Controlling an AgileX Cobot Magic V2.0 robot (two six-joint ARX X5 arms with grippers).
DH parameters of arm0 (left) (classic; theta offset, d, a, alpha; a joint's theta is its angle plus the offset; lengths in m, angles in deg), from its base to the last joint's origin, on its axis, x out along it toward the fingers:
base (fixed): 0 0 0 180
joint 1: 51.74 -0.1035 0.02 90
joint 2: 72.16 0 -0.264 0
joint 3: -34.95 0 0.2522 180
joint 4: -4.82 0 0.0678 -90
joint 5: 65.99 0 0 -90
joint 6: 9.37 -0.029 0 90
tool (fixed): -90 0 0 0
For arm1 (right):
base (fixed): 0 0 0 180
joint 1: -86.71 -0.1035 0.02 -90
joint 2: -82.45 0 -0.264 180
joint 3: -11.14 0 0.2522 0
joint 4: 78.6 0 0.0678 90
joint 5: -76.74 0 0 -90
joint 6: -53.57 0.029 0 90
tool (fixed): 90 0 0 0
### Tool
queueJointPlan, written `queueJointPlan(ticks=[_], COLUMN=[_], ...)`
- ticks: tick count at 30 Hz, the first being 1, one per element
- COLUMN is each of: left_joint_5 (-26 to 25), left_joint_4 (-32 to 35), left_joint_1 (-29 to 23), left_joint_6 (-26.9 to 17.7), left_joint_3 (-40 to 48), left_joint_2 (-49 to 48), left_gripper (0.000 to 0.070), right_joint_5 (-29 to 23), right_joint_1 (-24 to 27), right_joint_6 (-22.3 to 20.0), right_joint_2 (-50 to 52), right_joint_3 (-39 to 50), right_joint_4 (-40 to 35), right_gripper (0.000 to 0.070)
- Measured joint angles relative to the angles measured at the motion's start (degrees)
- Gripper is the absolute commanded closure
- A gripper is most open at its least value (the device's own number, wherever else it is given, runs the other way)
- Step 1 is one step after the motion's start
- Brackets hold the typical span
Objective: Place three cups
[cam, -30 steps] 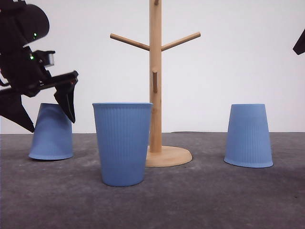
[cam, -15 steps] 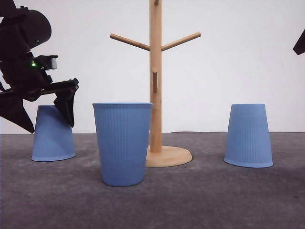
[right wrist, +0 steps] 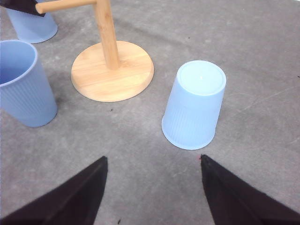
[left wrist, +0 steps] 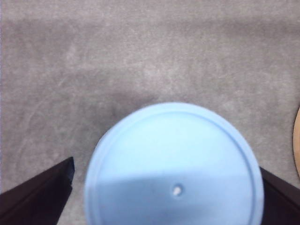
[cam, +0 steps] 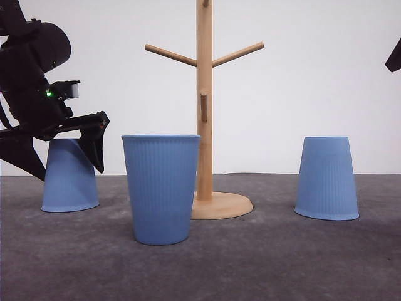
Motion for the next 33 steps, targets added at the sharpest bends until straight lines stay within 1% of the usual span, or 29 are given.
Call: queueJointPlan(ticks=[1,2,4,9,10,11,13,20,26,29,33], left_joint_5=[0.0,0.0,0.0,0.0,0.0,0.0,0.3,0.4,-0.1,-1.6,-5.4], left_joint_4=[0.0,0.0,0.2,0.2,0.2,0.2,0.1,-0.4,-3.5,-5.9,-8.4], left_joint_1=[0.0,0.0,0.0,0.0,0.0,0.0,0.0,-0.2,-0.2,-0.2,-0.2], left_joint_6=[0.0,0.0,0.0,0.0,0.0,0.0,-0.2,-0.4,-0.4,-0.4,-0.3], left_joint_3=[0.0,0.0,0.0,0.0,0.0,0.0,-0.2,-0.8,-0.8,-0.5,-0.4], left_joint_2=[0.0,0.0,0.0,0.0,0.0,0.0,-0.1,-0.2,-1.5,-3.3,-8.1], left_gripper=[0.0063,0.0111,0.0167,0.0219,0.0244,0.0289,0.0325,0.0323,0.0321,0.0317,0.0317], right_joint_5=[0.0,0.0,0.0,0.0,0.0,0.0,0.0,0.0,0.0,0.0,0.0], right_joint_1=[0.0,0.0,0.0,0.0,0.0,0.0,0.0,0.0,0.0,0.0,0.0], right_joint_6=[0.1,0.2,0.3,0.4,0.4,0.4,0.4,0.4,0.4,0.4,0.4], right_joint_2=[0.0,0.0,0.0,0.0,0.0,0.0,0.0,0.0,0.0,0.0,0.0], right_joint_3=[0.0,0.0,0.0,0.0,0.0,0.0,0.0,0.0,0.0,0.0,0.0], right_joint_4=[0.0,0.0,0.0,0.0,0.0,0.0,0.2,1.1,1.2,1.2,1.3], right_gripper=[0.0295,0.0295,0.0295,0.0295,0.0295,0.0295,0.0295,0.0295,0.0295,0.0295,0.0295])
